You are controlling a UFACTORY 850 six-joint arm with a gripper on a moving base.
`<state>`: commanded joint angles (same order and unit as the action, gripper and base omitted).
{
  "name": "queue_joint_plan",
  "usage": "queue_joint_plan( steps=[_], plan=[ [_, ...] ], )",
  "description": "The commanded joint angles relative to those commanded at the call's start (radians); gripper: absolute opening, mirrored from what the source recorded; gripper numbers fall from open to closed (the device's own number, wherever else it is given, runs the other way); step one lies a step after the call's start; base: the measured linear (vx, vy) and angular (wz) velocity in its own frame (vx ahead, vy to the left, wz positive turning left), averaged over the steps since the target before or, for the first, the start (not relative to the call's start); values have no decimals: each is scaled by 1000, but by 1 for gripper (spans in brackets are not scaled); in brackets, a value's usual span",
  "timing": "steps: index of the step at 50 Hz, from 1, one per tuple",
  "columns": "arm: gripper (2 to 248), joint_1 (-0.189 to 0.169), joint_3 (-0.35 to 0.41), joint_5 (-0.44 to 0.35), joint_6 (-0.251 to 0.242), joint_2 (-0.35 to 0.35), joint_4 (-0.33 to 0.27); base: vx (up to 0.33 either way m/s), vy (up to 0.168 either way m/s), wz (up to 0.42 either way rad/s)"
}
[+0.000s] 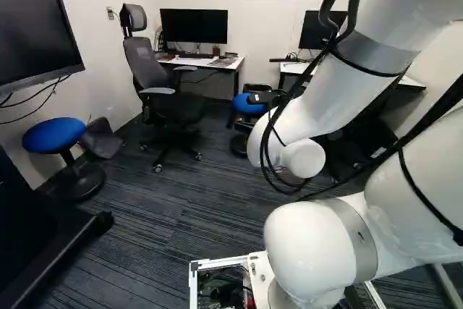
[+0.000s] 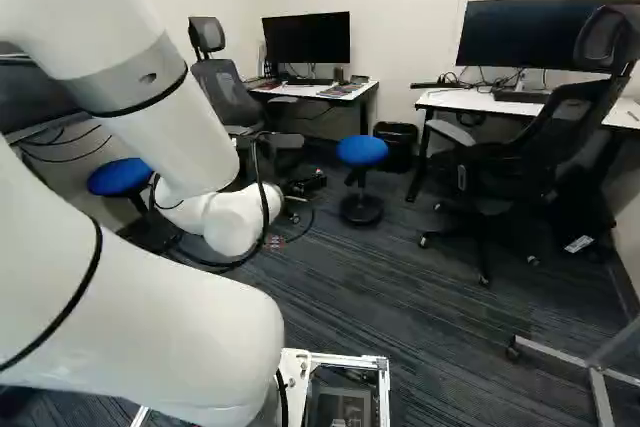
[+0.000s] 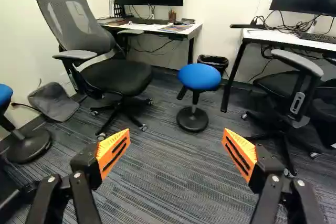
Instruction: Open the door and move inside
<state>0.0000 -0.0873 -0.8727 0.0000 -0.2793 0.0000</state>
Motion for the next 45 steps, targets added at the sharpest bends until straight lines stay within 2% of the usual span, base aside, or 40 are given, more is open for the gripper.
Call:
queue_joint_plan(
  steps=[10,45],
  plan=[
    [247,0,-6,0,0,7,0,106,3,1],
    [247,0,-7,0,0,8,0,-5,0,0]
  ],
)
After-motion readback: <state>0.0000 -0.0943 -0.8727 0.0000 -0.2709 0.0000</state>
